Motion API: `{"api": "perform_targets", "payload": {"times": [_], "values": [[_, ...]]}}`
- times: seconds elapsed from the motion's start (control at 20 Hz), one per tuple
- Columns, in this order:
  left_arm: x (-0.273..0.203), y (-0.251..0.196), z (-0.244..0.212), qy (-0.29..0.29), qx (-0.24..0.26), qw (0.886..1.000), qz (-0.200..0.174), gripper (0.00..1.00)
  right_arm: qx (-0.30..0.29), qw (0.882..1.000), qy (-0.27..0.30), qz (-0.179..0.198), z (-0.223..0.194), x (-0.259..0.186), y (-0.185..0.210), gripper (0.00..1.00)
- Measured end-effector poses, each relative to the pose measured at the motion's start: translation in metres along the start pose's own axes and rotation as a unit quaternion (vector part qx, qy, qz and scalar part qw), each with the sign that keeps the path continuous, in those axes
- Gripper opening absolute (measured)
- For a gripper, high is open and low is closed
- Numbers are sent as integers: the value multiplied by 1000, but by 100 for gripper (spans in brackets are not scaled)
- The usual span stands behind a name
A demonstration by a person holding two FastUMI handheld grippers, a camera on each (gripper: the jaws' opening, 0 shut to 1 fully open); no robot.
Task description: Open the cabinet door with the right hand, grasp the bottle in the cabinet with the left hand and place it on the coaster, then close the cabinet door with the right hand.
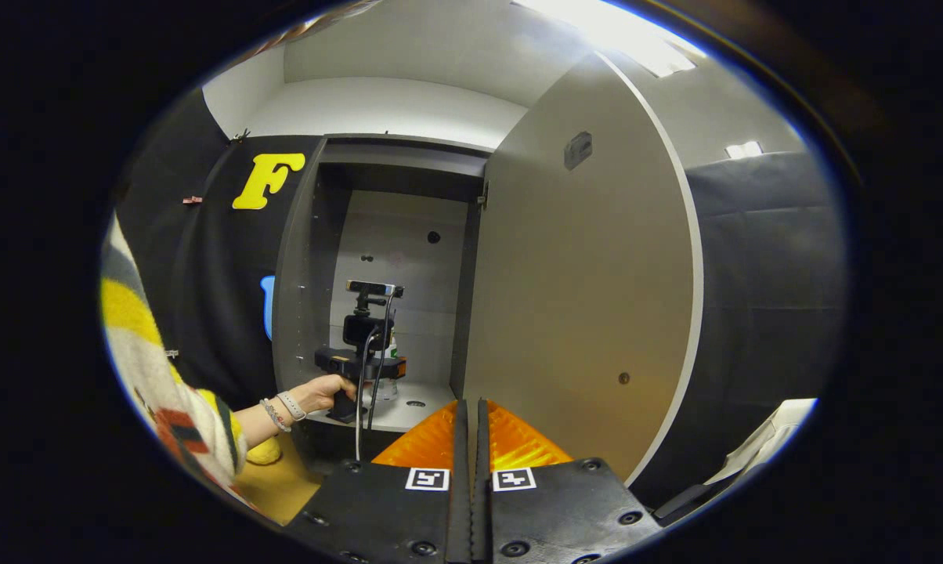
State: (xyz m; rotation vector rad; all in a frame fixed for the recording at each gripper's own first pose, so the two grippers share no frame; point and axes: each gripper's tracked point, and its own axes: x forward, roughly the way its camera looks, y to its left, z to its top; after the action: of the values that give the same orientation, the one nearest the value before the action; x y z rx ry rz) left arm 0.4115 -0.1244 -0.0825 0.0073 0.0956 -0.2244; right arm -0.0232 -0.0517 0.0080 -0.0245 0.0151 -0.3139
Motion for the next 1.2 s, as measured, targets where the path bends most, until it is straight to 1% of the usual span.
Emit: {"api": "perform_targets", "payload": {"times": [0.1, 0.15, 0.25, 0.35, 0.45, 0.5, 0.6, 0.8, 0.95, 1.0, 1.1, 1.2], "values": [[-6, -3, 0, 4, -4, 1000, -10, 77, 0, 1000, -2, -2, -1, -4, -4, 6], [-10, -6, 0, 5, -10, 1000, -16, 77, 0, 1000, -2, -2, 0, -5, -4, 5], [-29, -10, 5, 1, -17, 1000, -26, 77, 5, 1000, -4, 1, 2, -5, -3, 5], [-51, -13, 12, -6, -18, 999, -36, 77, 13, 1000, -5, 12, 3, -9, -3, 5], [-79, -15, 19, -15, -15, 999, -49, 77, 18, 1000, -4, 22, 1, -11, -2, 4], [-92, -14, 21, -19, -10, 998, -53, 77, 20, 1000, -2, 22, 0, -12, -3, 5], [-118, -8, 26, -25, 8, 998, -51, 77, 27, 999, 4, 30, -2, -12, -2, 5], [-175, -4, 22, -27, 10, 998, -49, 77, 23, 997, 8, 74, -7, -16, 6, 5], [-227, 4, 13, -28, 6, 999, -29, 77, 29, 992, 12, 126, -8, -21, 19, 5], [-245, 7, 10, -30, 4, 999, -17, 78, 30, 989, 12, 144, -9, -24, 22, 5], [-282, 16, 1, -31, -4, 999, 18, 77, 27, 980, 21, 194, -16, -32, 30, 7], [-323, 24, -13, -27, -14, 998, 61, 77, 16, 971, 30, 237, -21, -41, 34, 30]]}}
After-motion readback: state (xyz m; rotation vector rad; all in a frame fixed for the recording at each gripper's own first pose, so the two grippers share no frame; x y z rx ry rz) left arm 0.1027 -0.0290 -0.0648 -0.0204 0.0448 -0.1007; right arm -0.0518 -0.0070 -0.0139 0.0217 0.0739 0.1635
